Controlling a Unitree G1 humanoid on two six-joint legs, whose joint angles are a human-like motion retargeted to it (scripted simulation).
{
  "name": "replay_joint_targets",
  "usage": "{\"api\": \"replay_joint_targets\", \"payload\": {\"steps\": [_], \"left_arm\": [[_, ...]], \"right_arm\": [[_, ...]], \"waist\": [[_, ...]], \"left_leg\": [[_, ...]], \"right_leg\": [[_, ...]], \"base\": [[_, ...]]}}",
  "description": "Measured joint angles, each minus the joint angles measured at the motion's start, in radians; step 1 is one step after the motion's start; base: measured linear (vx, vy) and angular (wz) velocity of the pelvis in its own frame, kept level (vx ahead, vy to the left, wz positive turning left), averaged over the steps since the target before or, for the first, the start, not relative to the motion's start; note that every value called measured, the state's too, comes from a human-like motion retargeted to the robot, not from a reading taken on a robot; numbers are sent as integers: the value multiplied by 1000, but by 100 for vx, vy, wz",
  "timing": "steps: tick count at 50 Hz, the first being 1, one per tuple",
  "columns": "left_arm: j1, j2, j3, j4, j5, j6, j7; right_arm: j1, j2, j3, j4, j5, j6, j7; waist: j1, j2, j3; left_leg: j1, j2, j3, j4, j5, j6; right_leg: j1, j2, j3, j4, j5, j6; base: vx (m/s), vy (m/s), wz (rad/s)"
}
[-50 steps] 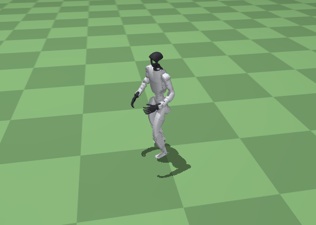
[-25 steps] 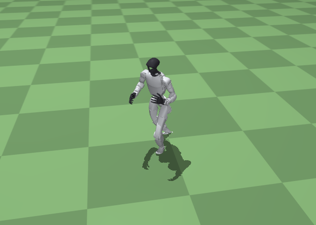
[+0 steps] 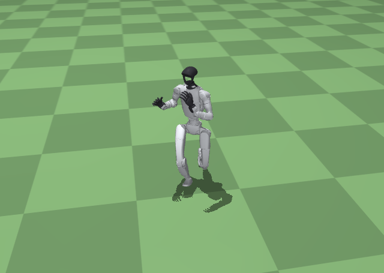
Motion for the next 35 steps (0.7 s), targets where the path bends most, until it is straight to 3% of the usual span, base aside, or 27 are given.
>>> {"api": "replay_joint_targets", "payload": {"steps": [3, 5, 7, 10, 13, 15, 16, 20, 25, 30, 35], "left_arm": [[-224, 4, -17, -57, -32, 45, 32], [-369, 3, -43, -80, -60, 63, 55], [-478, -4, -94, -91, -79, 81, 65], [-635, -21, -184, -36, -125, 102, 56], [-667, -45, -247, -19, -156, 122, 33], [-755, -92, -298, 39, -172, 147, 14], [-777, -117, -327, 60, -169, 151, 7], [-848, -239, -442, 137, -185, 159, -2], [-880, -364, -540, 175, -254, 152, -9], [-852, -407, -572, 142, -386, 138, -14], [-786, -423, -581, 118, -515, 137, -42]], "right_arm": [[-199, -73, 5, -88, 22, 54, -35], [-316, -117, 11, -143, 52, 63, -46], [-390, -126, 1, -204, 71, 67, -51], [-471, -148, -42, -247, 61, 84, -53], [-469, -165, -66, -259, 11, 99, -52], [-513, -210, -91, -215, -49, 135, -61], [-526, -226, -97, -196, -69, 145, -55], [-564, -329, -119, -101, -94, 169, -25], [-541, -499, -191, 64, -87, 188, -19], [-442, -629, -286, 334, -98, 221, -67], [-372, -649, -363, 585, -117, 239, -138]], "waist": [[139, 74, 6], [238, 92, -2], [371, 93, -79], [366, -26, -98], [330, -122, -121], [271, -232, -57], [251, -249, -34], [166, -252, 53], [127, -205, 137], [167, -183, 168], [248, -170, 188]], "left_leg": [[-424, 356, 3, 245, -158, 57], [-705, 529, -32, 202, -194, 39], [-987, 676, -108, 68, -160, -18], [-1083, 579, -124, -144, -43, -51], [-1039, 516, -122, -30, -33, 3], [-904, 418, -32, 28, -76, 72], [-865, 408, -30, 36, -88, 86], [-780, 435, -33, 26, -72, 99], [-823, 415, -148, 27, -92, 63], [-873, 390, -249, 82, -211, 84], [-823, 410, -280, 55, -237, 68]], "right_leg": [[54, 37, -16, 0, -6, -82], [111, 57, -8, 11, -6, -101], [161, 102, 21, 5, -6, -87], [347, -75, 6, 96, -6, -27], [526, -228, -26, 355, -6, 35], [568, -386, -32, 543, 44, 94], [522, -405, -37, 590, 78, 107], [233, -429, -67, 646, 121, 166], [-52, -425, 8, 486, 74, 249], [-118, -395, 110, 474, -6, 277], [-87, -360, 102, 521, -6, 304]], "base": [[130, 49, 48], [130, 52, -58], [132, 58, -93], [126, 52, 148], [129, 24, 184], [110, 7, 204], [96, 0, 167], [83, -16, 125], [63, -35, 114], [42, -39, 77], [28, -32, 26]]}}
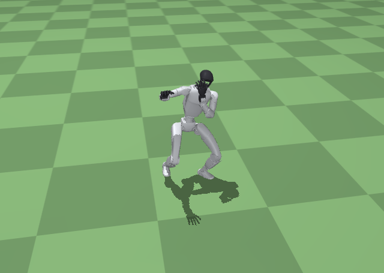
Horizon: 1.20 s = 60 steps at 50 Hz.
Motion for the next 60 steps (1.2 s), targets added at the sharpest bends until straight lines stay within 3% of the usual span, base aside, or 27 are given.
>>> {"api": "replay_joint_targets", "payload": {"steps": [6, 18, 20, 22, 26, 45, 56, 60], "left_arm": [[28, 9, 5, 13, -24, 14, -38], [-14, 12, 10, 60, -70, 33, -76], [-18, 7, 8, 69, -86, 35, -78], [-39, 6, 21, 84, -109, 30, -87], [-21, 6, 14, 84, -128, 27, -89], [61, 57, 42, 3, -224, 18, -108], [116, 90, 62, -34, -223, 26, -134], [122, 97, 76, -44, -217, 33, -149]], "right_arm": [[2, 58, -6, 25, -4, 6, 4], [-65, 184, 49, -151, -12, -25, -24], [-75, 204, 58, -169, -16, -27, -39], [-99, 216, 75, -185, -26, -24, -56], [-103, 251, 88, -207, -35, -30, -74], [-143, 321, 129, -271, -83, -26, -155], [-142, 345, 142, -295, -107, -19, -167], [-147, 339, 147, -295, -112, -13, -163]], "waist": [[22, 19, -6], [84, 103, -105], [87, 116, -115], [62, 123, -78], [74, 146, -111], [16, 155, -104], [62, 181, -145], [48, 171, -126]], "left_leg": [[105, 24, 14, -80, 11, -31], [171, 182, 57, -122, 3, -97], [184, 203, 61, -127, -5, -106], [247, 186, 74, -150, -10, -109], [253, 230, 84, -153, -22, -121], [403, 181, 137, -270, -19, -136], [401, 238, 154, -268, -13, -164], [431, 205, 164, -290, -1, -164]], "right_leg": [[68, 6, -22, -14, 0, 33], [27, 117, -50, -111, 0, -14], [27, 134, -54, -115, 0, -14], [68, 116, -58, -118, 0, -10], [57, 154, -61, -127, 0, -5], [109, 111, -70, -130, 0, 14], [79, 168, -76, -151, 0, -3], [95, 139, -70, -154, 0, -1]], "base": [[21, -22, 1], [11, -11, -63], [9, -5, -30], [7, -4, 5], [9, -3, -44], [3, -1, 0], [1, -1, -18], [0, -2, 19]]}}
